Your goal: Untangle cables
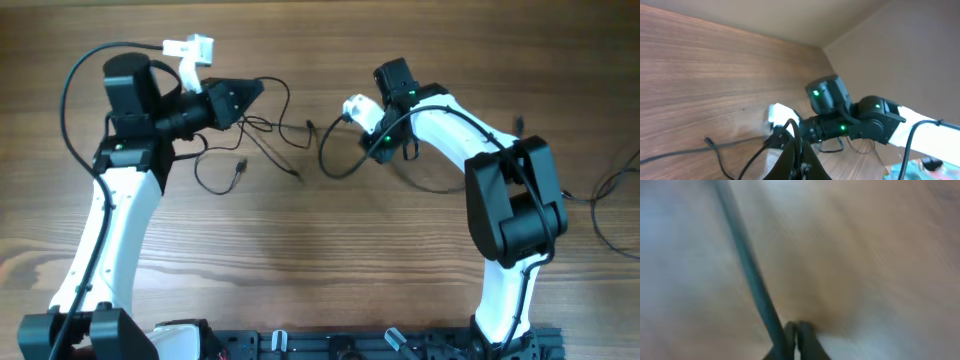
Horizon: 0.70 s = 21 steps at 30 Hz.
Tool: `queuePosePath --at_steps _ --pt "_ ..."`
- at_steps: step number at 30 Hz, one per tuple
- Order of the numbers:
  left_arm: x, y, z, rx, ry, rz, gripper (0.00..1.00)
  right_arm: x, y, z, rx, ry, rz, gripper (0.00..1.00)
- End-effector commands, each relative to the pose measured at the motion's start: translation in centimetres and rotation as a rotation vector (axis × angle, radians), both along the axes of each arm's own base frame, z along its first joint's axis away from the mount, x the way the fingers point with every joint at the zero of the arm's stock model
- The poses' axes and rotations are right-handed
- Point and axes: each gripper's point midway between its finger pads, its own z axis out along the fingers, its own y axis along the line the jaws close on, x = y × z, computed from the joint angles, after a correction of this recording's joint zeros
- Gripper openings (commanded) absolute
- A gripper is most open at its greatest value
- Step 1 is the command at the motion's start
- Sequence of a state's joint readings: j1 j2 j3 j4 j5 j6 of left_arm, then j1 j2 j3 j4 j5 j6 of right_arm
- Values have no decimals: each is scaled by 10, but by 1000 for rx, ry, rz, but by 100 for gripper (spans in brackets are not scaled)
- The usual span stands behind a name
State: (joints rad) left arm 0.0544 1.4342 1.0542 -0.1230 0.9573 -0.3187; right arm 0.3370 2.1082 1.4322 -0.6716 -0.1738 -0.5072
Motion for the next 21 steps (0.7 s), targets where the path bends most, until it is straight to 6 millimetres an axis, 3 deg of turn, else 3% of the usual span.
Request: queuePosePath --at_steps 1,4,8,12,15,18,21 --pt "-3 32 27 10 -88 68 4 32 -82 11 -229 -94 -369 4" --pt "-5 68 36 16 -96 166 4 58 -137 52 -211 -191 -606 4" --pt "-13 124 37 15 -57 320 4 73 -209 96 -125 -270 -883 4" --pt "-23 180 14 5 77 512 4 86 -243 138 16 -353 -887 4" --pt "-35 192 -3 -17 186 567 4 106 -267 174 61 -496 -920 4" --pt "-41 187 -13 -35 250 562 4 126 -277 204 62 -633 -875 4" --pt "-48 179 -22 -44 311 549 4 150 -288 251 55 -826 -836 4"
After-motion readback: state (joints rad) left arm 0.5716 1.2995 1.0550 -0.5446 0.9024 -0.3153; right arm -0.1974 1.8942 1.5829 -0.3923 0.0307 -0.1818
